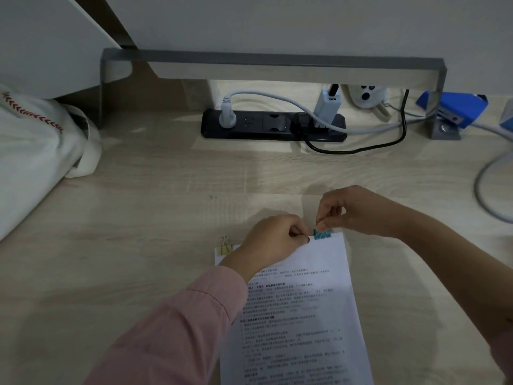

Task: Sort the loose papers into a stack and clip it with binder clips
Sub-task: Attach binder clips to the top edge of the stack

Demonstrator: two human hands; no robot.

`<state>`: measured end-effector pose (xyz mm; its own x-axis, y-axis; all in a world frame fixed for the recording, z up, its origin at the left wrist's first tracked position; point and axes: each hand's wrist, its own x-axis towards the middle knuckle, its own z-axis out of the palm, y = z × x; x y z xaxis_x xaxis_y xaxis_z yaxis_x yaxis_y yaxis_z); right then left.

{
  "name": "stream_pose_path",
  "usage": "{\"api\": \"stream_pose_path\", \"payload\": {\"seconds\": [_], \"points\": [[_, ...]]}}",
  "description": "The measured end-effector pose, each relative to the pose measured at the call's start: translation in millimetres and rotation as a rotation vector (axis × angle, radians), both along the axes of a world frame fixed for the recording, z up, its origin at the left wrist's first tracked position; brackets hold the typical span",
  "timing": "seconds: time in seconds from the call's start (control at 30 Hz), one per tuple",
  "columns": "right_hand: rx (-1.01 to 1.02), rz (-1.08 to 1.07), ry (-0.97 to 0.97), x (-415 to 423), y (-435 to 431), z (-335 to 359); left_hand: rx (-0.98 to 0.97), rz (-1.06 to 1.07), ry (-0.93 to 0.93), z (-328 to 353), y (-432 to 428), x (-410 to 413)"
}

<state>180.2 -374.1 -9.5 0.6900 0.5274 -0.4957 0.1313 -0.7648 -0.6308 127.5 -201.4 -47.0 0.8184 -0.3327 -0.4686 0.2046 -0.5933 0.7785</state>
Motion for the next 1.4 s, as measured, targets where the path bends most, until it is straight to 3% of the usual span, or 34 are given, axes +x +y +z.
{"api": "stream_pose_path", "payload": {"seconds": [0.23,1.2,1.3,1.4], "points": [[-0.01,0.072,0.195,16.8,4.0,3.0,0.032,-0.025,-0.089,-1.0,0.3,-4.0],[-0.1,0.145,0.36,25.3,2.4,0.7,0.032,-0.023,-0.092,1.2,7.5,-5.8],[-0.083,0.093,0.338,19.6,2.2,-2.1,0.04,-0.013,-0.087,2.8,10.1,-6.5],[0.004,-0.101,0.371,2.0,-0.1,0.8,0.038,0.011,-0.09,7.8,16.2,-5.6]]}}
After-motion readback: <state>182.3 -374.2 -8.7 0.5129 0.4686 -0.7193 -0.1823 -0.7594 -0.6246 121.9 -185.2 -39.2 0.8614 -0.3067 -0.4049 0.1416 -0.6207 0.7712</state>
